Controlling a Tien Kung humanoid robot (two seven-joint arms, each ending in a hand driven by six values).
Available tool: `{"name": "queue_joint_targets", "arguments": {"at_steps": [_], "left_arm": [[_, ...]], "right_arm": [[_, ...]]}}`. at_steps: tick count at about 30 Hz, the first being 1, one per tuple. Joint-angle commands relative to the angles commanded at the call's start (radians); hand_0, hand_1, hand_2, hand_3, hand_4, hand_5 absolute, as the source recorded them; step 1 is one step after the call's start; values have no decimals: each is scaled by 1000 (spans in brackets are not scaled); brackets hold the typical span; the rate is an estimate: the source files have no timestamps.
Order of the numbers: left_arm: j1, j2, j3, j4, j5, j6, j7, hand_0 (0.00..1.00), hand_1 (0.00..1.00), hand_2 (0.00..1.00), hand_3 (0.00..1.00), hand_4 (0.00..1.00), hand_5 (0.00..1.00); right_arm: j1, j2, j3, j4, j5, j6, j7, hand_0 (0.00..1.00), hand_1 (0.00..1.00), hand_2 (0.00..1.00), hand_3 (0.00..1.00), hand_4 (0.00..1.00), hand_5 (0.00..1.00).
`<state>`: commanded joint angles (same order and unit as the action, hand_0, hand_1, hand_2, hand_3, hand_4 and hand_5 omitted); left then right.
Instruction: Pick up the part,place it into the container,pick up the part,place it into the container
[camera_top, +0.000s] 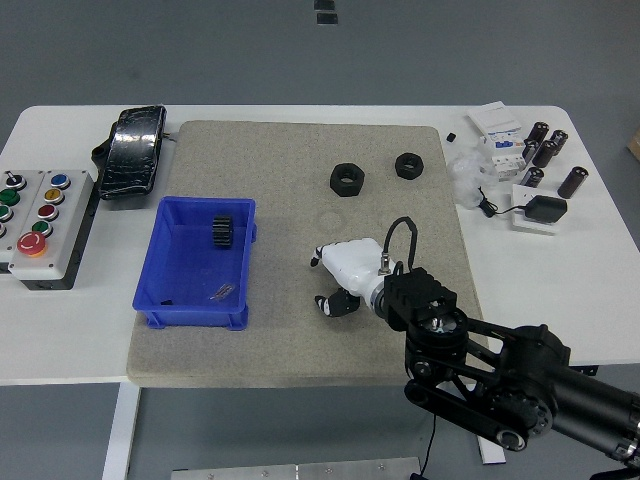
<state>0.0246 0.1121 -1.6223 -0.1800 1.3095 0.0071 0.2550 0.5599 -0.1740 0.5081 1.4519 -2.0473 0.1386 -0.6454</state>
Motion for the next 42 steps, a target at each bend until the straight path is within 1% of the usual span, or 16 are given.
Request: {"name": "queue_joint_targets", "arguments": {"at_steps": [2,4,8,9,14,15,16,20,21,26,27,32,33,38,39,42], "left_arm": [[0,0,0,0,0,0,0,615,516,537,634,625,378],[0,0,0,0,0,0,0,615,515,538,635,625,380],[0,-1,0,0,0,0,-1,615,515,538,635,625,380],[1,0,0,0,-1,0,-1,615,515,538,635,625,383],[3,0,1,0,-4,0,-2,615,515,538,635,625,383],[3,0,1,0,-4,0,-2,615,514,538,635,625,381],[3,0,0,0,-4,0,-2,615,514,538,635,625,381],[3,0,0,0,-3,0,-4,615,514,538,635,625,381],[3,0,0,0,-3,0,-4,615,515,539,636,625,382],[2,0,3,0,-4,-2,-6,615,515,539,636,625,382],[2,0,3,0,-5,-2,-7,615,515,540,636,623,382],[2,0,5,0,-6,-1,-8,615,515,540,636,623,382],[2,0,5,0,-6,-1,-8,615,515,541,639,625,390],[2,0,4,0,-6,-2,-8,615,515,541,639,625,390],[1,0,3,0,-5,-1,-8,615,515,542,641,627,395],[1,0,4,0,-4,-2,-8,615,515,542,641,627,395]], "right_arm": [[1,-2,1,3,-1,9,0,375,686,788,761,683,307],[1,-4,6,9,-5,20,0,367,678,766,741,655,327],[-2,-20,28,41,-9,67,0,367,678,766,741,655,327],[-3,-28,34,52,-8,77,0,346,645,733,710,609,307],[-19,-73,55,92,8,105,0,346,645,733,710,609,307],[-22,-80,56,97,14,107,0,332,628,704,694,512,247],[-26,-86,56,102,20,108,0,332,628,704,694,512,247],[-39,-103,50,111,41,106,0,332,628,704,694,512,247],[-42,-104,49,110,46,105,0,325,608,676,674,432,248],[-48,-105,42,99,55,97,0,325,608,676,674,432,248],[-49,-104,41,98,54,94,0,313,575,613,642,270,227],[-50,-103,36,95,45,75,0,313,575,613,642,270,227],[-50,-103,35,94,42,70,0,308,545,581,611,148,156],[-50,-101,35,85,32,47,0,308,545,581,611,148,156],[-50,-101,34,82,31,42,0,289,523,547,579,206,60],[-51,-100,35,74,27,32,0,289,523,547,579,206,60]]}}
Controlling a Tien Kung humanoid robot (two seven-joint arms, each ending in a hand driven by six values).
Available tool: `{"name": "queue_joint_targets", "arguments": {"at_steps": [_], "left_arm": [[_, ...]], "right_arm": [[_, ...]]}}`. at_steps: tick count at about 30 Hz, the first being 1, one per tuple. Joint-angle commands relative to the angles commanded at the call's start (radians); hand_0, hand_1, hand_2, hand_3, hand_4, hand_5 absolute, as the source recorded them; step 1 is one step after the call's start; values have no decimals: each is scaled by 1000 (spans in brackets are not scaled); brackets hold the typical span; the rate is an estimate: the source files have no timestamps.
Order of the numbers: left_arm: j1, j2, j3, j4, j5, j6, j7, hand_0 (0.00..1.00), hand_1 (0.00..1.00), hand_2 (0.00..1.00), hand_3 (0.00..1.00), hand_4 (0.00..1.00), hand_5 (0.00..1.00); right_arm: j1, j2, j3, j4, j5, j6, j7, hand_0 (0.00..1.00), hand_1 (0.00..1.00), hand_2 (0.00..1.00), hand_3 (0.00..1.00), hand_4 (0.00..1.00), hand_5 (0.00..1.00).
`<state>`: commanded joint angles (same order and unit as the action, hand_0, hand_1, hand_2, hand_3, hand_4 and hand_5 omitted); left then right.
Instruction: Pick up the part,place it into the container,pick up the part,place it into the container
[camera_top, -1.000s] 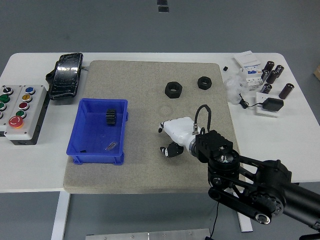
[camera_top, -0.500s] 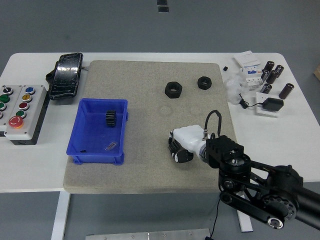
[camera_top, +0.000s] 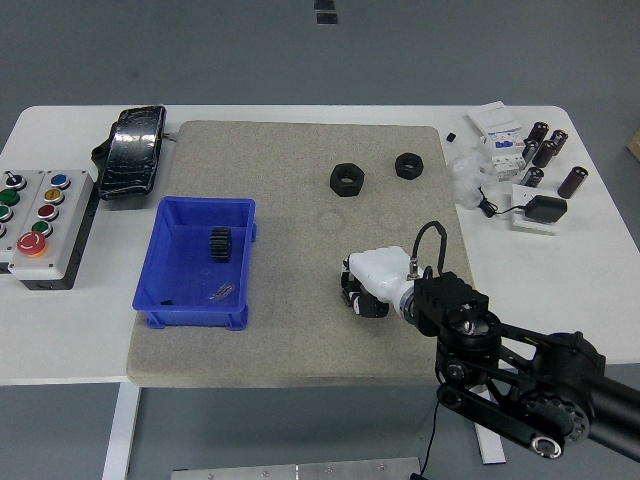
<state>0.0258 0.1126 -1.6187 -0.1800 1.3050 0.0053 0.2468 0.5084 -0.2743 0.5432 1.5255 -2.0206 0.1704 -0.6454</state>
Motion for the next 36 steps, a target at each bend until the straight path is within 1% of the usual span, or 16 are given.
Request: {"name": "queue_joint_targets", "arguments": {"at_steps": [2,3,8,9,11,14,15,21,22,27,28,32,33,36], "left_arm": [[0,0,1,0,0,0,0,615,515,542,641,627,395],[0,0,1,0,0,0,0,615,515,542,641,627,398],[1,0,0,0,0,0,-1,615,515,542,641,627,398],[1,0,0,0,0,0,-1,615,514,542,641,628,399],[1,-1,0,0,0,0,0,615,514,542,641,628,399],[1,-1,-1,0,0,0,0,615,514,542,641,628,399],[1,0,-2,0,1,0,0,615,514,542,642,629,400],[1,0,-4,0,1,1,0,615,514,542,642,629,400],[1,0,-4,0,2,1,0,615,514,543,642,627,407],[1,0,-3,0,1,0,0,615,514,543,642,627,407],[1,0,-4,0,1,1,0,615,514,543,642,624,415],[1,0,-3,0,1,0,0,615,514,543,642,624,415],[0,0,-2,0,1,0,0,615,514,543,643,624,416],[0,0,-2,0,1,0,0,615,514,543,643,624,416]], "right_arm": [[-1,1,2,-4,-4,-9,0,289,523,547,579,206,60],[-1,1,4,-4,-6,-14,0,290,531,572,600,257,7],[-3,-8,36,15,-27,-59,0,290,531,572,600,257,7],[-3,-14,46,22,-31,-66,0,259,596,837,799,558,249],[-5,-26,66,38,-35,-76,0,259,596,837,799,558,249],[-8,-52,89,61,-28,-75,0,259,596,837,799,558,249],[-9,-61,92,68,-23,-71,0,248,552,975,985,686,265],[-18,-107,85,105,27,-33,0,248,552,975,985,686,265],[-18,-114,80,111,33,-28,0,243,534,964,984,675,227],[-15,-145,46,133,58,-25,0,243,534,964,984,675,227],[-14,-149,38,135,63,-28,0,242,521,896,910,623,172],[-3,-152,3,134,81,-45,0,242,521,896,910,623,172],[0,-150,-4,131,86,-49,0,240,503,854,864,513,132],[10,-144,-22,118,103,-59,0,240,503,854,864,513,132]]}}
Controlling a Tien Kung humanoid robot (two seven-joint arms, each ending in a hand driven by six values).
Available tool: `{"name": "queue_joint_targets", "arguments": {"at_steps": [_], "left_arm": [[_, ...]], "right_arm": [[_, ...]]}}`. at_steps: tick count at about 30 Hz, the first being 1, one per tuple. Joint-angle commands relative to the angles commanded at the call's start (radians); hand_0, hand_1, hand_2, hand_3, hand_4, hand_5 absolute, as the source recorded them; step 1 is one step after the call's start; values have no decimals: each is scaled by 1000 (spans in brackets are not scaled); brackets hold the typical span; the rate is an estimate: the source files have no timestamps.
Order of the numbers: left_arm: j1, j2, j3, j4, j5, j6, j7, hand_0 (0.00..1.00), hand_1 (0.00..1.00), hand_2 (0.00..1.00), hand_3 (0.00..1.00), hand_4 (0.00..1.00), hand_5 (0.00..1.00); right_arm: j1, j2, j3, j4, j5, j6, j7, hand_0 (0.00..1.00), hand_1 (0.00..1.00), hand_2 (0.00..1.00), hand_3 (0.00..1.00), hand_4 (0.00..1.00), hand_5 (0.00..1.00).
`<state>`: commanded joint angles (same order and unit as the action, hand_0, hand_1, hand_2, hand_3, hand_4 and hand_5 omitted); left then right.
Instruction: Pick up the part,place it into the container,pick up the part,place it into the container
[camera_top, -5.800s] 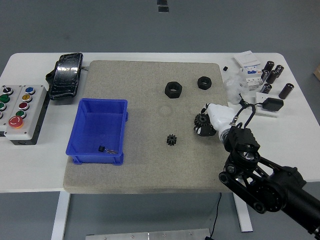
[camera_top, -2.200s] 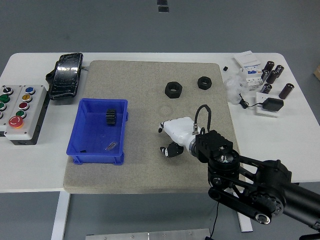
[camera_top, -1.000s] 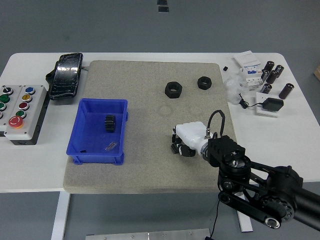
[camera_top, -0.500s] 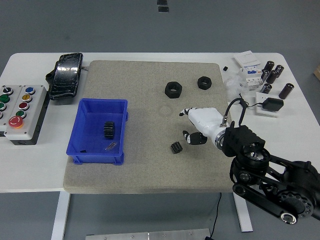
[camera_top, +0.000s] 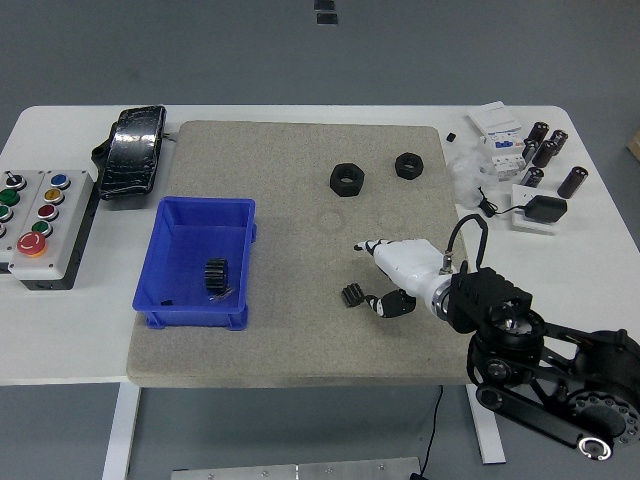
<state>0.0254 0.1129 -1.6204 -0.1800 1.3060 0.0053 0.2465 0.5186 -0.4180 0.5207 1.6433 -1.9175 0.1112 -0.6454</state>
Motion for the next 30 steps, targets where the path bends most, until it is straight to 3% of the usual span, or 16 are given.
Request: {"name": "queue_joint_targets", "arguments": {"at_steps": [3,4,15,21,22,24,27,28,30], "left_arm": [[0,0,1,0,0,0,0,615,514,543,643,624,416],[0,0,1,0,0,0,1,615,514,543,642,624,417],[0,1,3,0,-1,0,2,615,514,543,643,623,418],[0,1,1,0,2,0,1,615,514,543,643,623,418],[0,1,1,0,2,-1,1,615,514,543,643,622,418],[0,1,1,0,2,-1,1,615,514,543,643,622,418],[0,2,-1,0,5,-1,1,615,514,543,643,622,418],[0,2,-1,0,6,-1,2,615,514,544,643,622,417],[-1,3,-3,0,9,-2,2,615,514,544,643,622,417]], "right_arm": [[11,8,-16,-17,18,-8,0,240,503,854,864,513,132],[15,12,-22,-23,23,-11,0,237,492,826,825,356,80],[41,21,-53,-39,59,3,0,236,492,826,807,321,65],[36,5,-9,-36,65,28,0,237,494,830,809,332,50],[33,0,2,-36,61,28,0,240,499,856,860,427,46],[29,-12,17,-39,50,26,0,240,499,856,860,427,46],[27,-31,15,-50,10,10,0,240,499,856,860,427,46],[27,-35,6,-56,-6,-4,0,224,472,874,888,515,2],[25,-34,-8,-68,-30,-29,0,224,472,874,888,515,2]]}}
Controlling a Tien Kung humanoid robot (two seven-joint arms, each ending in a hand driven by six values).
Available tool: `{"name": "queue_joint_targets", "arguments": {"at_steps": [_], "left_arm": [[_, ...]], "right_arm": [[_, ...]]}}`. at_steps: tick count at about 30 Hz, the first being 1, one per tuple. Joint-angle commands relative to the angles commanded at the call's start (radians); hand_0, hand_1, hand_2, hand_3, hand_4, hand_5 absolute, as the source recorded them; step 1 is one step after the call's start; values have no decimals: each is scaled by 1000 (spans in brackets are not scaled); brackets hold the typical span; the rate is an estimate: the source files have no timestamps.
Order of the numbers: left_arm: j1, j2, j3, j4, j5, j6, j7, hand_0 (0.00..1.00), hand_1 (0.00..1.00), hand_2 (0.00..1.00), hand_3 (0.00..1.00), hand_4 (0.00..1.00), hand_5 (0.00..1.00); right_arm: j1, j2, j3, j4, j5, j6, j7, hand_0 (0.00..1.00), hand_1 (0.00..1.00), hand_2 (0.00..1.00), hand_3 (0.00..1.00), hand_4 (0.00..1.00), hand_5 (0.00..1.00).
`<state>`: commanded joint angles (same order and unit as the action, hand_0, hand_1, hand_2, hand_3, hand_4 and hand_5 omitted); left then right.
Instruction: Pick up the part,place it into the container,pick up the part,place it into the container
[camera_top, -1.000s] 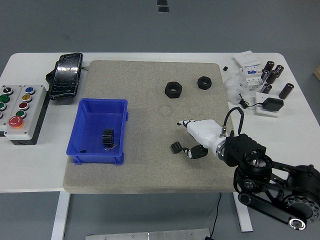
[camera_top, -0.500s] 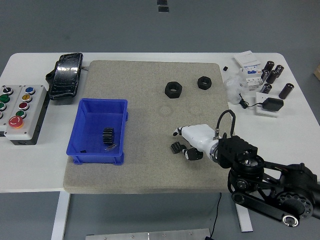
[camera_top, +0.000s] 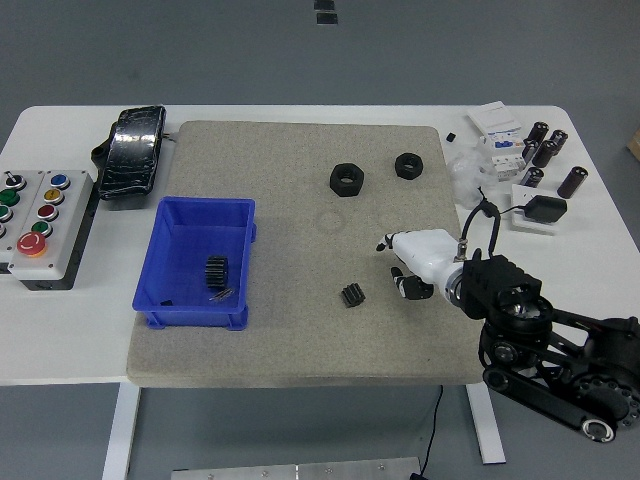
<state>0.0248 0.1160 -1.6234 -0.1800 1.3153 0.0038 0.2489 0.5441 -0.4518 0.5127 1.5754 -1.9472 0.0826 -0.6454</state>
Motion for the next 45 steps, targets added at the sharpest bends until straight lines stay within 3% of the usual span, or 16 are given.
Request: {"name": "queue_joint_targets", "arguments": {"at_steps": [9,16,23,29,35,39,45], "left_arm": [[-18,16,-7,0,34,-5,6,615,514,544,642,622,418],[-16,28,-11,0,50,-7,7,615,515,544,643,622,418],[4,14,-20,0,46,-4,8,616,515,544,642,622,417],[11,8,-29,0,43,-1,10,616,515,544,643,622,417],[16,6,-39,0,49,0,14,616,514,544,643,622,418],[12,5,-37,0,47,0,14,616,514,544,643,622,418],[12,5,-39,0,49,1,15,616,515,544,643,622,417]], "right_arm": [[-30,46,-8,-60,-29,-72,0,213,450,869,894,524,2],[-78,42,44,-74,36,-112,17,205,439,881,909,585,19],[-138,-17,135,-100,196,-189,194,233,465,886,896,617,2],[-179,-71,149,-72,322,-233,336,235,467,886,891,612,2],[-190,-72,105,-48,470,-275,461,252,489,880,877,592,2],[-167,-43,67,-79,501,-295,468,252,489,880,877,592,2],[-134,4,42,-116,387,-289,405,257,498,880,879,593,5]]}}
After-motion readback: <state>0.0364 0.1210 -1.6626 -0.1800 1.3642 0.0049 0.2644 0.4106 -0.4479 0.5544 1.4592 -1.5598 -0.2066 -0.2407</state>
